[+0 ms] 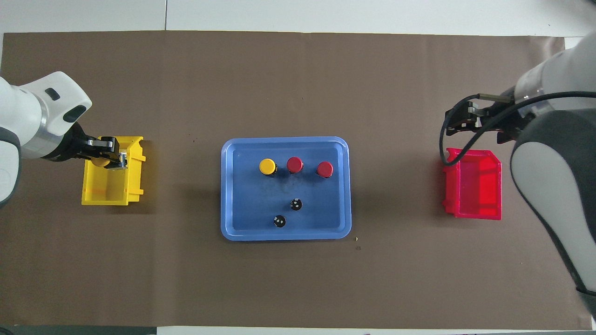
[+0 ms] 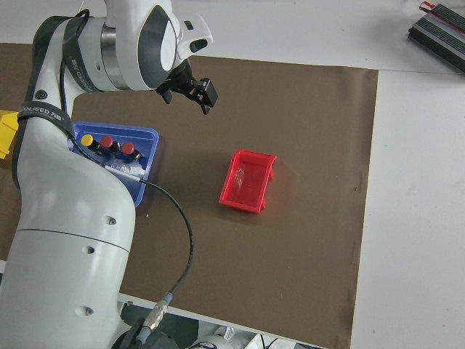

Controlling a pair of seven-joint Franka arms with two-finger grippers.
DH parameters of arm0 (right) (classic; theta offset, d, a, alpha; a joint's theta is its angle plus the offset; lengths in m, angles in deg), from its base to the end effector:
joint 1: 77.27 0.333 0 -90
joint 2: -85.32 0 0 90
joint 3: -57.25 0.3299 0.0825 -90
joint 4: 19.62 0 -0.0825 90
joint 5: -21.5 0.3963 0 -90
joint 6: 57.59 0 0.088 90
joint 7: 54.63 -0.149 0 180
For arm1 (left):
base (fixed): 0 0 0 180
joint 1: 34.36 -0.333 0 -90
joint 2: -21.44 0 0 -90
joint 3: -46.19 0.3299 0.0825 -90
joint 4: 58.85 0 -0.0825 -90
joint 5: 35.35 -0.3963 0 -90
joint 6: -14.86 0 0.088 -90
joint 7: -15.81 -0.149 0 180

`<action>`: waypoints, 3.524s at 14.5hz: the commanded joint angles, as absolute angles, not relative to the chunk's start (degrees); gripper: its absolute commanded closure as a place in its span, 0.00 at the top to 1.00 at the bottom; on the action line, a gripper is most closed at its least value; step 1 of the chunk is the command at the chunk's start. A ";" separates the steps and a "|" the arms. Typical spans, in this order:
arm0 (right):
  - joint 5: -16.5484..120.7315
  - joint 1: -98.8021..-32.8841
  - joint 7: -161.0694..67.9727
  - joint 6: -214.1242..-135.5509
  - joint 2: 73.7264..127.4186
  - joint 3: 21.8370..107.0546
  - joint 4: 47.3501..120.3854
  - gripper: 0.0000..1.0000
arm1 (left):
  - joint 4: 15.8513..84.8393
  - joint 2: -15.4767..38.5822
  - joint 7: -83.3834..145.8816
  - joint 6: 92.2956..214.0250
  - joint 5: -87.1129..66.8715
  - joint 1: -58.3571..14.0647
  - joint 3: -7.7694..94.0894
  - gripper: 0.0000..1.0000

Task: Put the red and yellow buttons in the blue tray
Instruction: 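Carry the second yellow button into the tray and release with the left gripper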

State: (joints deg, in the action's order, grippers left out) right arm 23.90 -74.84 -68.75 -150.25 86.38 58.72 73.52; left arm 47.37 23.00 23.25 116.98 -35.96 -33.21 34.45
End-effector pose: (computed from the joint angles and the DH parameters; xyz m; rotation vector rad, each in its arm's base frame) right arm 0.5721 0.0450 0.5634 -3.0909 0.2803 0.0515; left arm 0.5452 -0.1242 0.4915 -3.1137 0.1517 0.0645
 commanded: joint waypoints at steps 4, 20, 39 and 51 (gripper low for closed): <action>15.70 -82.43 -60.89 -144.34 85.32 59.35 72.13 1.00 | 46.62 16.70 37.24 123.58 -34.65 -20.84 34.94 0.18; 18.87 -84.65 -51.30 -145.74 83.83 54.52 74.16 1.00 | 48.02 4.39 38.66 137.46 -34.20 -13.45 35.03 0.18; 19.57 -84.39 -51.47 -145.75 83.74 54.70 74.51 1.00 | 47.85 3.68 42.00 137.47 -34.20 -12.65 35.03 0.48; 19.66 -84.39 -51.47 -145.66 83.65 54.70 74.51 1.00 | 40.82 13.06 43.05 120.88 -30.42 -12.74 34.94 0.83</action>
